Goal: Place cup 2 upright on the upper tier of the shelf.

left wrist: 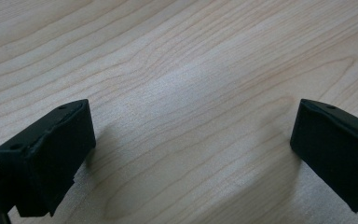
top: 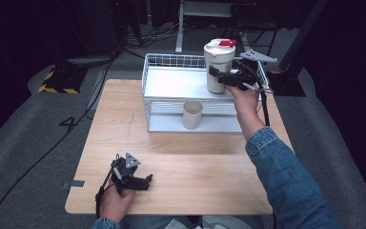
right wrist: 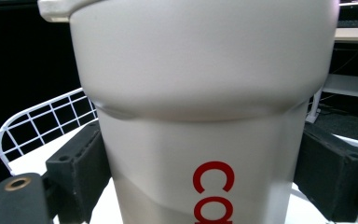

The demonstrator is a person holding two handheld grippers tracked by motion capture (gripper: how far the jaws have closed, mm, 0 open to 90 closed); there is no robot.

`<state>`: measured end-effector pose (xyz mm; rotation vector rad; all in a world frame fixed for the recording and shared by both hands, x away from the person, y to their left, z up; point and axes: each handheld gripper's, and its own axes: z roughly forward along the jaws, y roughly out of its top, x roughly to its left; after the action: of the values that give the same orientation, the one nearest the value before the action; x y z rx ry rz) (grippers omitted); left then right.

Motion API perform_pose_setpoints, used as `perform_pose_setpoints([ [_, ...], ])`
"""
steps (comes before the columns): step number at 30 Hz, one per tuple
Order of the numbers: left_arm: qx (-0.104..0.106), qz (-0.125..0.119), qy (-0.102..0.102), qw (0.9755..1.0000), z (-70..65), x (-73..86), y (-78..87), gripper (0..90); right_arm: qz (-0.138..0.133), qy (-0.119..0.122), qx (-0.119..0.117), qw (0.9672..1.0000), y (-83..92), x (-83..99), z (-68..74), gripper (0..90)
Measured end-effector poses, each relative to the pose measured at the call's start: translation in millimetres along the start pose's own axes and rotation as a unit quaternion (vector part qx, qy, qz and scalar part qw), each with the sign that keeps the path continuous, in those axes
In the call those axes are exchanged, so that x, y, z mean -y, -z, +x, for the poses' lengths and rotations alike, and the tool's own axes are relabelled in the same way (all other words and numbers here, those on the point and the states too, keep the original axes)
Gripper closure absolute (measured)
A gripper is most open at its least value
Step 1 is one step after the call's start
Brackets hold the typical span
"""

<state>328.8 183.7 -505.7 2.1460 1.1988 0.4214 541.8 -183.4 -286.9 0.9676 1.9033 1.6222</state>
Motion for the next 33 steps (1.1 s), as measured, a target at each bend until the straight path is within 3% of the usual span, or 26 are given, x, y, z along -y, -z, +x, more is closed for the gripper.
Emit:
perform_pose_setpoints([
  [21,0.001,0.001,0.000,1.0000,0.1,-0.1,0.1,0.3,0.002,0.010,-0.004,0.9999,16.6,6.2,-1.1,13.5],
  [29,0.000,0.000,0.000,1.0000,0.0,-0.1,-0.2,0.3,0.009,0.036,0.002,0.9993,18.3,6.1,4.5,13.4],
  [33,0.000,0.000,0.000,1.0000,0.0,-0.2,-0.2,0.3,0.011,0.029,0.002,0.9995,19.0,5.9,4.2,13.3],
])
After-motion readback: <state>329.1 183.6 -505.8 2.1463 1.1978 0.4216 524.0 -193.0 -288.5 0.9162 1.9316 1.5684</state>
